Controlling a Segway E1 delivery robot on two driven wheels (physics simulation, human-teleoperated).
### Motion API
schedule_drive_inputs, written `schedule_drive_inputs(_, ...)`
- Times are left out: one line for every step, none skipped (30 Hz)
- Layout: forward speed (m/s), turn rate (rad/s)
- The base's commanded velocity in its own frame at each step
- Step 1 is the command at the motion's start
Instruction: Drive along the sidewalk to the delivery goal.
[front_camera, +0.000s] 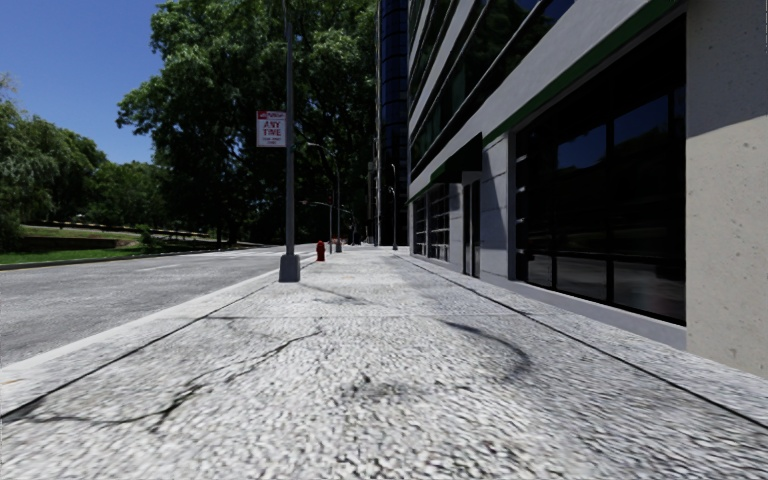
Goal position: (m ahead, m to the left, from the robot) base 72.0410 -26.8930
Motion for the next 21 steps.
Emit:
schedule_drive_inputs(2.00, 0.00)
schedule_drive_inputs(2.00, 0.00)
schedule_drive_inputs(2.00, 0.00)
schedule_drive_inputs(2.00, 0.00)
schedule_drive_inputs(2.00, 0.00)
schedule_drive_inputs(2.00, 0.00)
schedule_drive_inputs(2.00, 0.00)
schedule_drive_inputs(2.00, 0.00)
schedule_drive_inputs(2.00, 0.00)
schedule_drive_inputs(2.00, 0.00)
schedule_drive_inputs(2.00, 0.00)
schedule_drive_inputs(2.00, 0.00)
schedule_drive_inputs(2.00, 0.00)
schedule_drive_inputs(2.00, 0.00)
schedule_drive_inputs(2.00, 0.00)
schedule_drive_inputs(2.00, 0.00)
schedule_drive_inputs(2.00, 0.00)
schedule_drive_inputs(2.00, 0.00)
schedule_drive_inputs(2.00, 0.00)
schedule_drive_inputs(2.00, 0.00)
schedule_drive_inputs(2.00, 0.00)
